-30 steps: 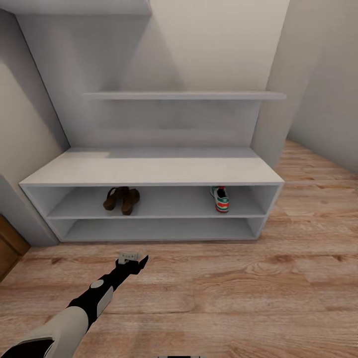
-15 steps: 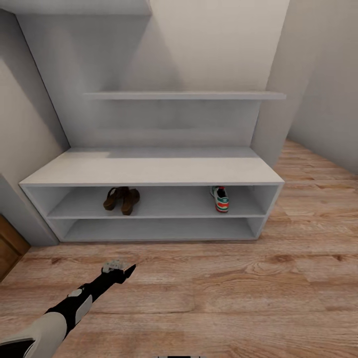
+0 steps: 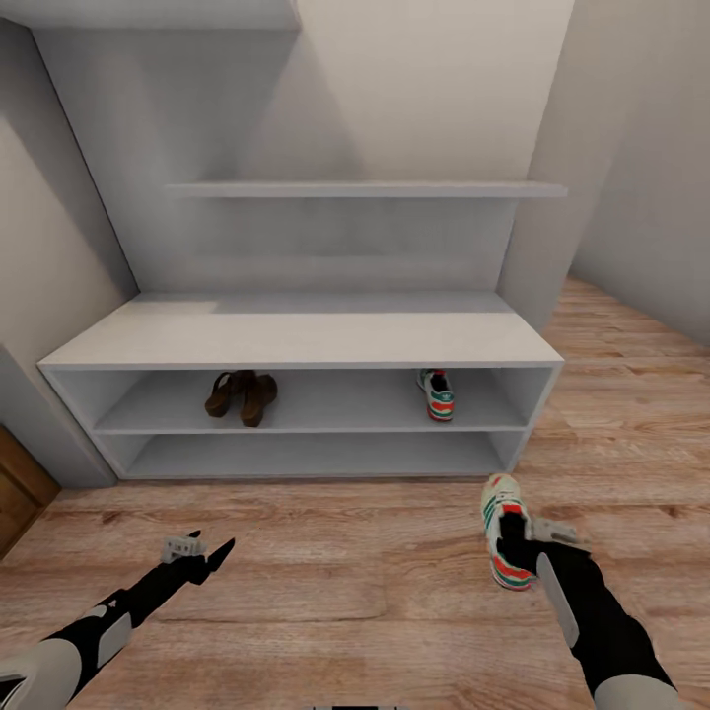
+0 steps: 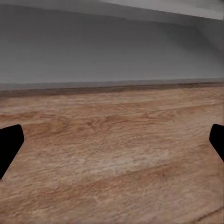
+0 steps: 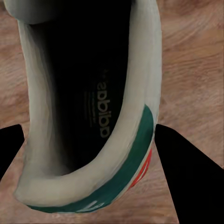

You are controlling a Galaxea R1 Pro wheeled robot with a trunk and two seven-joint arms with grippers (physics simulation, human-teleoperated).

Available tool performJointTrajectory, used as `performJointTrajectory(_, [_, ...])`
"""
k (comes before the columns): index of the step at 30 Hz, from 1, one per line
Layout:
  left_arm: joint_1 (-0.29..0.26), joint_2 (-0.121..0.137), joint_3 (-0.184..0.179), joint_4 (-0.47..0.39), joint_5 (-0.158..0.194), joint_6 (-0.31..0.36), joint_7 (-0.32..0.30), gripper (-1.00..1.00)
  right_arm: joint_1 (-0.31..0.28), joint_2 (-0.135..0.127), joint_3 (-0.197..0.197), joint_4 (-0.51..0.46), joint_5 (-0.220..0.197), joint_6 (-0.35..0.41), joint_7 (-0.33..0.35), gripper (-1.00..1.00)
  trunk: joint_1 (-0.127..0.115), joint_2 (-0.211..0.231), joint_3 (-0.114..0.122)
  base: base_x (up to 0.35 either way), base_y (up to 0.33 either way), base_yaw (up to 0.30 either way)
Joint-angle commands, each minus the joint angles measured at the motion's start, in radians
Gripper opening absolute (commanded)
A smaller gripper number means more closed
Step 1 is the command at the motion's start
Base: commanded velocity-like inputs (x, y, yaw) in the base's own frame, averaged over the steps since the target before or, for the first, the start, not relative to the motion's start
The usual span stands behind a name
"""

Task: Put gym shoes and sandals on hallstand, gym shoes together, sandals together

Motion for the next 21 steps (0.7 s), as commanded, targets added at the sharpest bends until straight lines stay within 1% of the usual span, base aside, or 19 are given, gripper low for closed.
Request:
performJointTrajectory(1, [0.001,0.003,0.007,0.003,0.010,-0.005,-0.013,1.00,-0.001,0.046,0.056,-0.024,0.007,0.088,-0.009,-1.00,0.000,0.000,-0.001,0.000,0.000,0.000])
performJointTrajectory(2, [0.002,0.003,0.007,0.003,0.011,-0.005,-0.014,1.00,-0.001,0.054,0.068,-0.027,0.007,0.101,-0.009,-1.00,0.000,0.000,-0.001,0.000,0.000,0.000])
performJointTrajectory(4, [0.005,0.004,0.007,0.003,0.015,-0.007,-0.016,1.00,-0.001,0.081,0.114,-0.036,0.006,0.138,-0.010,-1.00,0.000,0.000,-0.001,0.000,0.000,0.000])
performJointTrajectory(6, [0.006,0.004,0.007,0.003,0.016,-0.008,-0.017,1.00,-0.001,0.098,0.130,-0.038,0.005,0.150,-0.010,-1.00,0.000,0.000,-0.001,0.000,0.000,0.000])
performJointTrajectory(7, [0.007,0.004,0.007,0.003,0.016,-0.008,-0.016,1.00,-0.001,0.118,0.136,-0.039,0.004,0.154,-0.011,-1.00,0.000,0.000,-0.001,0.000,0.000,0.000])
performJointTrajectory(10, [0.007,0.004,0.007,0.003,0.016,-0.007,-0.016,1.00,-0.001,0.143,0.150,-0.039,0.005,0.158,-0.012,-1.00,0.000,0.000,-0.001,0.000,0.000,0.000])
performJointTrajectory(12, [0.007,0.004,0.007,0.003,0.015,-0.007,-0.016,1.00,-0.001,0.150,0.167,-0.039,0.004,0.160,-0.012,-1.00,0.000,0.000,-0.001,0.000,0.000,0.000])
performJointTrajectory(15, [0.007,0.002,0.006,0.004,0.015,-0.006,-0.015,1.00,-0.001,0.156,0.209,-0.039,0.000,0.162,-0.012,-1.00,0.000,0.000,-0.001,0.000,0.000,0.000])
performJointTrajectory(21, [0.007,0.002,0.005,0.004,0.015,-0.003,-0.011,1.00,-0.004,0.164,0.227,-0.039,-0.006,0.162,-0.011,-1.00,0.000,0.000,-0.001,0.000,0.000,0.000])
